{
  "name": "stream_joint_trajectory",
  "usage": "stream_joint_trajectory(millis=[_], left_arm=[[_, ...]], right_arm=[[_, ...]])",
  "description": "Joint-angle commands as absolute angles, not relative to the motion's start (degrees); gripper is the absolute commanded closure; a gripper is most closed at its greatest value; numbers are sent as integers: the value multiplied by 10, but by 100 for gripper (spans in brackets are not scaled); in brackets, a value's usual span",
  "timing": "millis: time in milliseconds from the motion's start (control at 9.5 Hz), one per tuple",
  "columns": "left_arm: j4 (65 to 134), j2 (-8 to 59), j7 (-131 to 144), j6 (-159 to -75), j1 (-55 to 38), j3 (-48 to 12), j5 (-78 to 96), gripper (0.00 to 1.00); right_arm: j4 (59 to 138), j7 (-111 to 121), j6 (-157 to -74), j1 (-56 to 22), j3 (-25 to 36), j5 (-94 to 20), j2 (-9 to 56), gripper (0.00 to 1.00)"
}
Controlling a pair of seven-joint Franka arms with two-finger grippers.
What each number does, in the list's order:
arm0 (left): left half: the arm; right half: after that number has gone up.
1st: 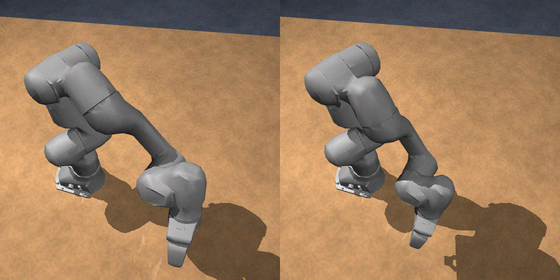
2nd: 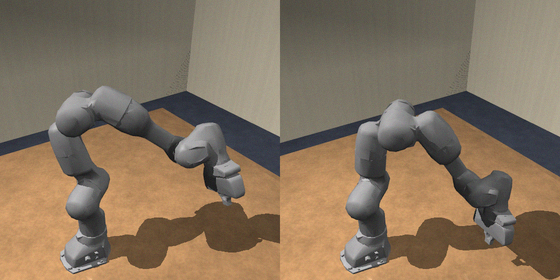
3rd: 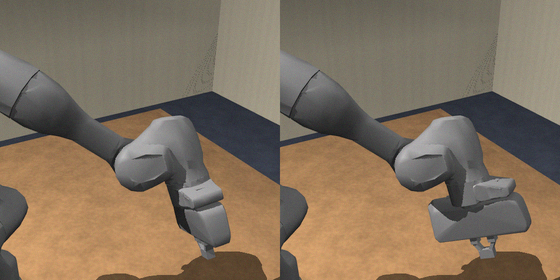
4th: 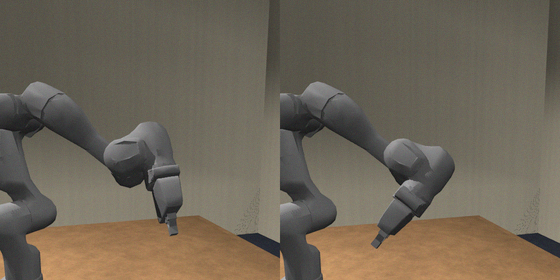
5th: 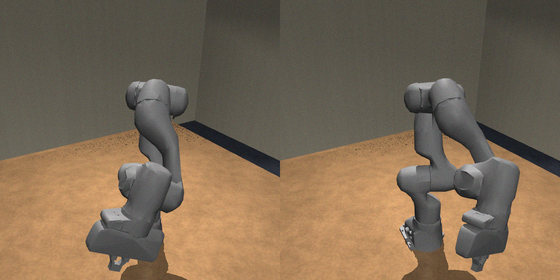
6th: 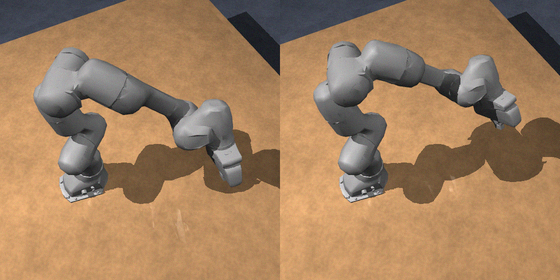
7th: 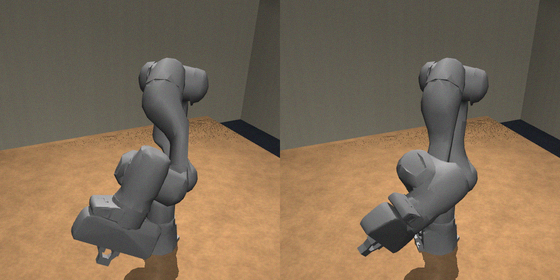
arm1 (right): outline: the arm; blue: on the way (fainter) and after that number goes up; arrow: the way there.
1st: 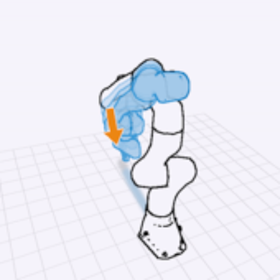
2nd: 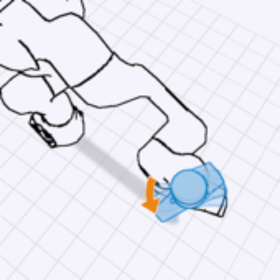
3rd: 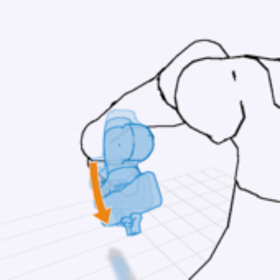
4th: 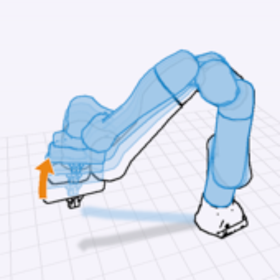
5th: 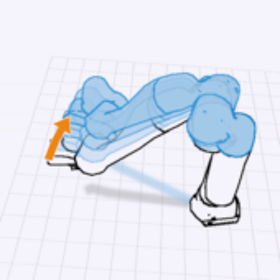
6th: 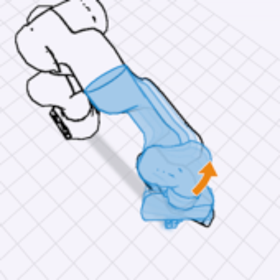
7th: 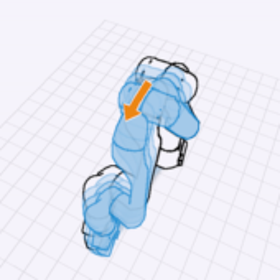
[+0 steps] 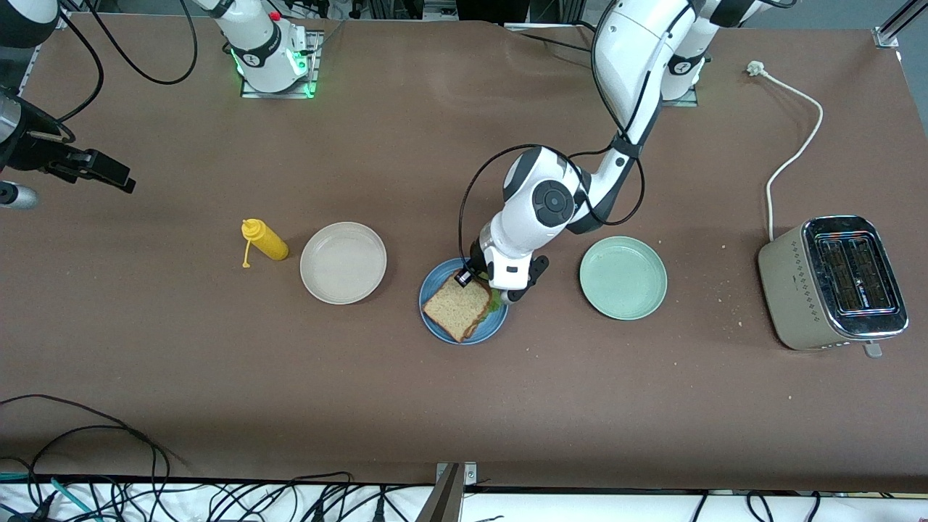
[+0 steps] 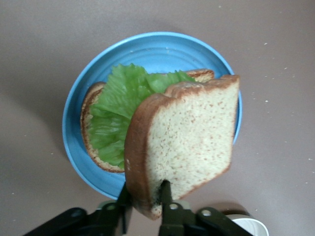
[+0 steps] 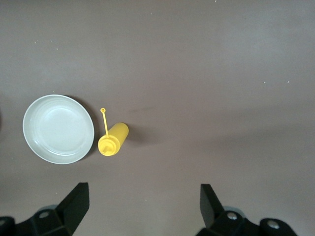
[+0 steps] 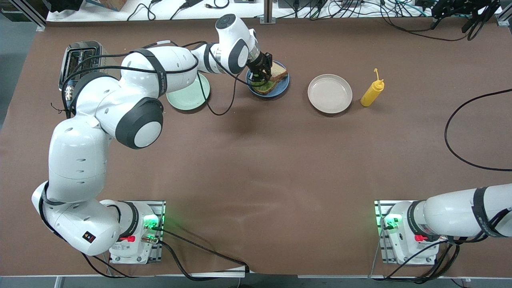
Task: Make sandwich in blue plate with both arms
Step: 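Open the left gripper to release the slice on the lettuce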
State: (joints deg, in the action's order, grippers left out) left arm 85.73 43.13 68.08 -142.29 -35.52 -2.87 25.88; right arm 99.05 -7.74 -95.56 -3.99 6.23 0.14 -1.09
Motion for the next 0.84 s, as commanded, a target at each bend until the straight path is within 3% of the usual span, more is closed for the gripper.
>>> stream_joint_trajectory(millis=[0, 105, 421, 737], left_arm=[[867, 428, 680, -1410, -359, -24, 272, 18], [867, 427, 679, -1400, -358, -24, 270, 0], [861, 407, 675, -1325, -334, -23, 266, 0], [860, 318, 674, -1164, -275, -21, 204, 0]], right_arm=[[959, -86, -945, -40, 69, -3, 3, 0], [946, -61, -945, -26, 61, -4, 11, 0], [927, -46, -938, 4, 22, -4, 16, 0], [927, -47, -937, 1, 22, -4, 17, 0]])
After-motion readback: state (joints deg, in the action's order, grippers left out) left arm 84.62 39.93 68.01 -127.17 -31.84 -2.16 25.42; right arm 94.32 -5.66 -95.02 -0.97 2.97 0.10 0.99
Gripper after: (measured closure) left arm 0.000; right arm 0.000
